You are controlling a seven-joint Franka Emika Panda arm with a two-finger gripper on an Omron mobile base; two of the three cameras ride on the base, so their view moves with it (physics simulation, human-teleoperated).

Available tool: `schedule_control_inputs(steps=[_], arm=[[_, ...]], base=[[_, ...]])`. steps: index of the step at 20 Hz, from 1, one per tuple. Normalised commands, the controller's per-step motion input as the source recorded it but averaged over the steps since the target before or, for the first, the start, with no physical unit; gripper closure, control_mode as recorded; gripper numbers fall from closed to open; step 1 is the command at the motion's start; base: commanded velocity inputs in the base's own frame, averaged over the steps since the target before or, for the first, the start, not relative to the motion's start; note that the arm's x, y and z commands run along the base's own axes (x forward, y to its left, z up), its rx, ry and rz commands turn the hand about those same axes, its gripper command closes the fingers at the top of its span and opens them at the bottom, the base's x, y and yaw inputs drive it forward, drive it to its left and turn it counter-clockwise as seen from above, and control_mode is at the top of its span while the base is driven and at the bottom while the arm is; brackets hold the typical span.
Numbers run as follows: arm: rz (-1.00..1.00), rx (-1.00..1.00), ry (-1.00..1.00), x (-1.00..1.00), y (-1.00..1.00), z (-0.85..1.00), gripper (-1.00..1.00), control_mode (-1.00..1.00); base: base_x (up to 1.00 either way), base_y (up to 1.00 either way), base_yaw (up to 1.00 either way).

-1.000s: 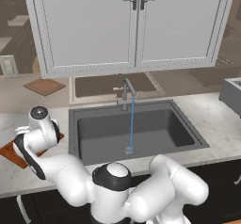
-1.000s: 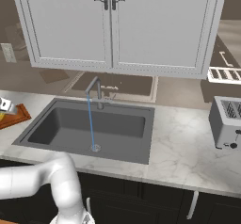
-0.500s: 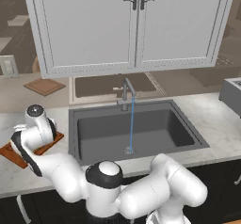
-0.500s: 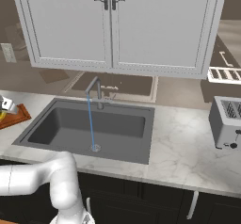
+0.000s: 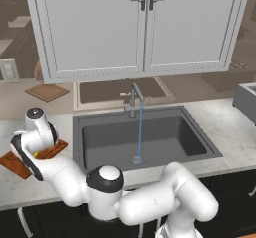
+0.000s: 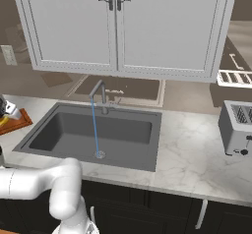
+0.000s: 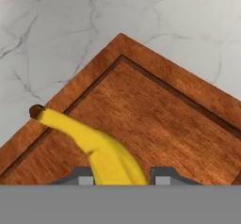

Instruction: Pick the banana from the sink and place it on the cutting board to airdry. Then turn off the sink faucet.

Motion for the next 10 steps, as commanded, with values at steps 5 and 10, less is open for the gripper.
schedule_control_inputs(steps=[5, 10], arm=[[-0.07, 0.00, 0.08, 0.16, 0.19, -0.29, 1.00, -1.00], [-0.06, 0.00, 0.03, 0.02, 0.21, -0.08, -1.00, -1.00]], base=[[0.00, 0.00, 0.00], [0.00, 0.00, 0.00]])
